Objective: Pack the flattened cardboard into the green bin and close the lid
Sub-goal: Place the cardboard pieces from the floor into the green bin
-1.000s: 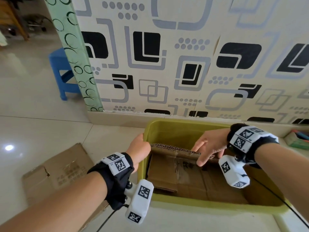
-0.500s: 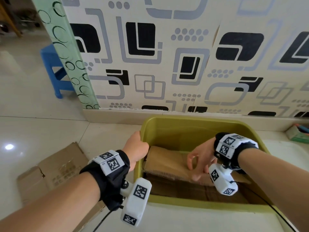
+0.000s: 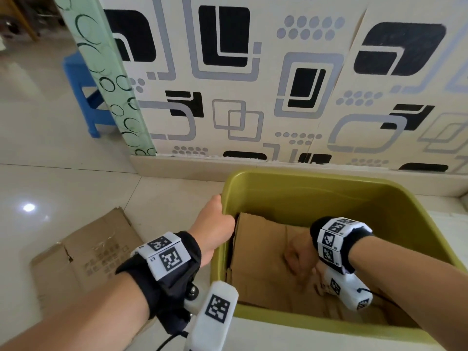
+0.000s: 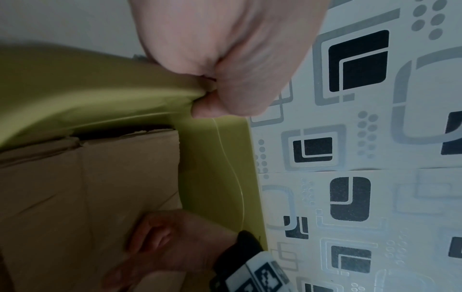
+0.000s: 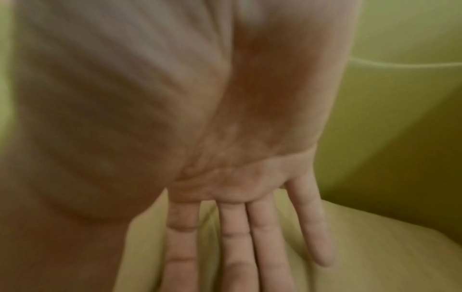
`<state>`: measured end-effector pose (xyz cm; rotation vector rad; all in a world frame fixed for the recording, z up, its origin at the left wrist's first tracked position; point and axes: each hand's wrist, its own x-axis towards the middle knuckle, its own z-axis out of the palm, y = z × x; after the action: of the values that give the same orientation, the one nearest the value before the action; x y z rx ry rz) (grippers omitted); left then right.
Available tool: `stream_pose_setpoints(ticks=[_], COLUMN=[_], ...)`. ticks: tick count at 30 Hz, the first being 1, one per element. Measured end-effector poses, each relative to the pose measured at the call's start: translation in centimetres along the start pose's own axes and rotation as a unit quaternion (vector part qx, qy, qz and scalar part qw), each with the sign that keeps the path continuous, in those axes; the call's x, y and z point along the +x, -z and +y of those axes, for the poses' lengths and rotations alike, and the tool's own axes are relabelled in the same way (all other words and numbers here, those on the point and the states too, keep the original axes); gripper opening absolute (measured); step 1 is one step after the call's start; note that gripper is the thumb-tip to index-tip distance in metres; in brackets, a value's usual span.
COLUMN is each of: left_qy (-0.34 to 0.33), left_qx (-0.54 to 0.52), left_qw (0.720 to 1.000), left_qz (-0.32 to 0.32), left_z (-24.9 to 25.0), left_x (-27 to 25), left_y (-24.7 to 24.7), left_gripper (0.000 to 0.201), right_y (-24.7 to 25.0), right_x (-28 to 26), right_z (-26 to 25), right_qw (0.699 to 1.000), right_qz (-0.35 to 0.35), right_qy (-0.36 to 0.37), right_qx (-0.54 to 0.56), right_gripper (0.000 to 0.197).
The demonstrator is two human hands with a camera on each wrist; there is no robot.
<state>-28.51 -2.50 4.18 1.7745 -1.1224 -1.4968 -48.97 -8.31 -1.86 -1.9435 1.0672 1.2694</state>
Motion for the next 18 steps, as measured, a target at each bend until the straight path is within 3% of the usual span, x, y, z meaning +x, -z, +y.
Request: stream_pose_setpoints(ticks=[5,7,10,14,18], left_qy=[-0.003,-0.004,-0.004,-0.001,0.007], left_qx=[-0.016,-0.013,-0.010,-0.013,0.005], left_qw=[1.000,1.000,1.000,1.000,1.000], left_qz=[-0.003,-0.003,-0.004,-0.008,-0.003], left_z=[-0.1,0.0,0.1,-0.1,-0.2], left_x=[0.3,0.2,-0.1,0.1,0.3], left_y=[0.0,0.0,0.1,0.1,0.2], left_gripper=[0.054,0.051,0.052,0.056,0.054], right_y=[2.6,3.5,3.8,2.6,2.2], right_x=[-0.4,-0.6,-0.5,0.9,2.9], right_z=[-3.5,-5.5,-7.4,-7.6,-8.0], right_qw=[0.980,0.978,0.973,0.972,0.960], right_qz=[0.131,0.159,0.181,0.176,0.191], right_qy=[0.105,0.119,0.106,0.090,0.098], right_qx=[0.105,0.063,-0.090,-0.130,-0.181], right_gripper=[0.051,0.057,0.062,0.045,0.050])
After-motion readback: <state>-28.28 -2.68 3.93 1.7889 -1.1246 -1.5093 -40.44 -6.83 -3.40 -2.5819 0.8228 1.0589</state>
